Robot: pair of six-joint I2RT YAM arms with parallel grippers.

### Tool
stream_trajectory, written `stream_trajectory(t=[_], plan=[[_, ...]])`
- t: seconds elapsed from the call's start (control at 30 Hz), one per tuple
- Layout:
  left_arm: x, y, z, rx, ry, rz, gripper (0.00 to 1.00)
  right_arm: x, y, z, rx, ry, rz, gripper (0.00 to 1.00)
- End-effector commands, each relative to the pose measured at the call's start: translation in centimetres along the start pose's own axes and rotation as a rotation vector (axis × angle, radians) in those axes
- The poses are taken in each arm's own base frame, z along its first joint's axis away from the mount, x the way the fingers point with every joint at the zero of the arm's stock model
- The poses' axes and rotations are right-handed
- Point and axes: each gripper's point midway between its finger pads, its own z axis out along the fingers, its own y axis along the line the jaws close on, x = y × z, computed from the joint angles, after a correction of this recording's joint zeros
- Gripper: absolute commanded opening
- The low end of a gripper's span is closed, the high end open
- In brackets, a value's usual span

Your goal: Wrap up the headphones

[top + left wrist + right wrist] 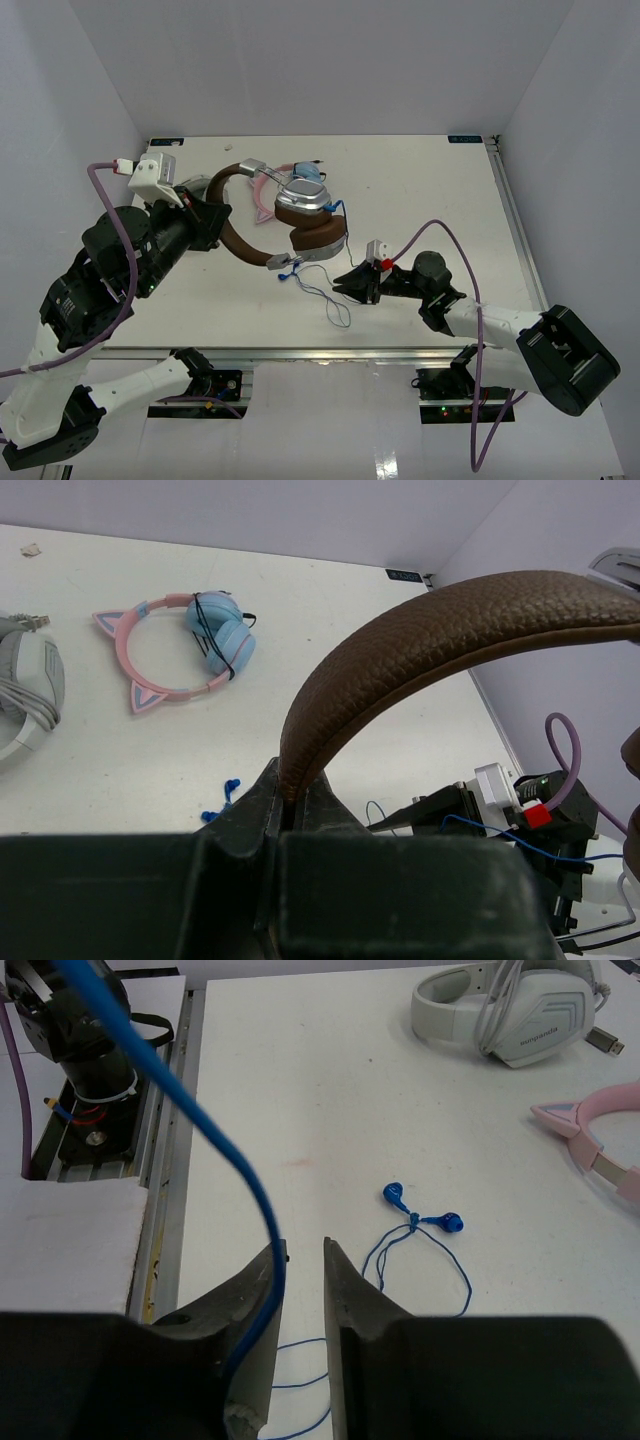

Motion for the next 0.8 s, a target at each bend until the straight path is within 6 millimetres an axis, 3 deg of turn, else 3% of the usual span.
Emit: stream_trajectory(t=[0.0, 0.2, 0.23, 0.33, 0.53, 0.63, 0.77], plan=[[-2.4, -0.4, -1.0, 0.015, -0.077, -0.059, 0.00, -1.3, -0.5, 0.4, 0.007, -0.039, -0.036, 0.27], [-2.6, 0.2, -1.3, -0.009, -0.088, -0.061, 0.00, -1.1, -0.8, 0.4, 0.021, -0.035, -0.028, 0.30], [-2.6, 0.3, -1.4, -0.011, -0.091, -0.061, 0.00, -1.1, -0.8, 0.4, 0.021, -0.035, -0.026, 0.29], [-2.7, 0.7, -1.6, -0.025, -0.098, -0.061, 0.00, -1.1, -0.8, 0.4, 0.020, -0.035, -0.023, 0.09], [-2.9, 1.8, -2.4, -0.063, -0.123, -0.064, 0.00, -0.9, -1.6, 0.5, 0.053, -0.027, -0.010, 0.08], [-2.1, 0.6, -2.4, 0.014, -0.092, -0.034, 0.00, -0.5, -2.8, 0.6, 0.103, -0.010, 0.005, 0.08], [0.2, -3.4, -2.3, 0.249, 0.002, -0.010, 0.00, -0.6, -4.2, 0.8, 0.140, 0.003, 0.016, 0.08]])
